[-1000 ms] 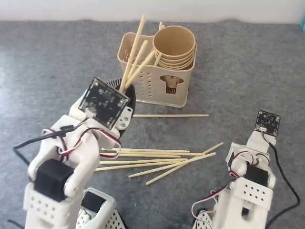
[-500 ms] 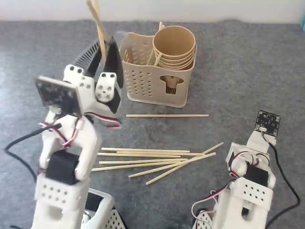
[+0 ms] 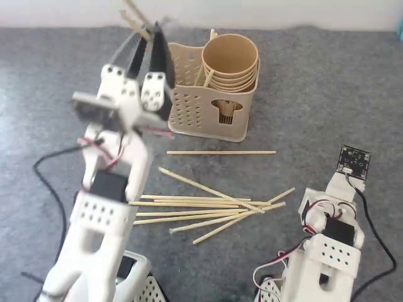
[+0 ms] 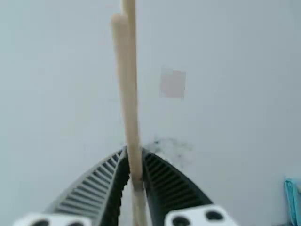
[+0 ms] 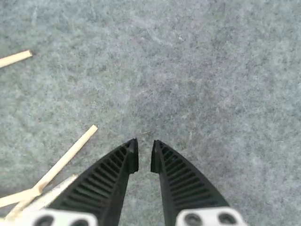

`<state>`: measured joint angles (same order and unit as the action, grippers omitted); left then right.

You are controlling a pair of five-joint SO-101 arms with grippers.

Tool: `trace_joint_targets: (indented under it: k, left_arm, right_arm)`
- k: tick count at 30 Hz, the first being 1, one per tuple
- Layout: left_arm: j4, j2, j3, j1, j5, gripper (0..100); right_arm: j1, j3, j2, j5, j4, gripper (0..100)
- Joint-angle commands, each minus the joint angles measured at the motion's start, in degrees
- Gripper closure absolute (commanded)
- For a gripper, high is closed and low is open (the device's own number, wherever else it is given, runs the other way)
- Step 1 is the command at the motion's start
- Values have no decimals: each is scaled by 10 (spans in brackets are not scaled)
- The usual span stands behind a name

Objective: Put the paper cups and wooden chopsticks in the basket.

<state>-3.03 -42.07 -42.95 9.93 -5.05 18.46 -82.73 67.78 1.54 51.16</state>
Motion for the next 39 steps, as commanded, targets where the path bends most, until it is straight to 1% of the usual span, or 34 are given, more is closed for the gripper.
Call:
trace_joint_targets:
  k: [1,7,10,12,15,21,24,26,34,39]
  left_arm:
    - [-18,90,92,-6,-5,987]
    - [-16,227,198,-19,-5,987]
    - [-15,273,212,-24,-5,987]
    - [-10,280,209,-34,-5,987]
    - [65,279,225,-40,-5,987]
    - [221,279,306,-45,-5,987]
    - [277,286,340,-45,-2,987]
    - [289,293,348,-45,-1,987]
    - [295,316,372,-58,0,987]
    - [368,316,429,-59,-1,987]
  right_arm:
    - [6,4,12,13,0,936]
    - [7,4,12,13,0,936]
    - [7,4,12,13,0,936]
    - [7,4,12,13,0,936]
    - [5,4,12,13,0,936]
    - [4,3,12,13,-7,936]
    - [4,3,12,13,-7,936]
    - [5,3,12,13,-7,936]
    - [5,3,12,13,-7,936]
    - [5,3,12,13,-7,936]
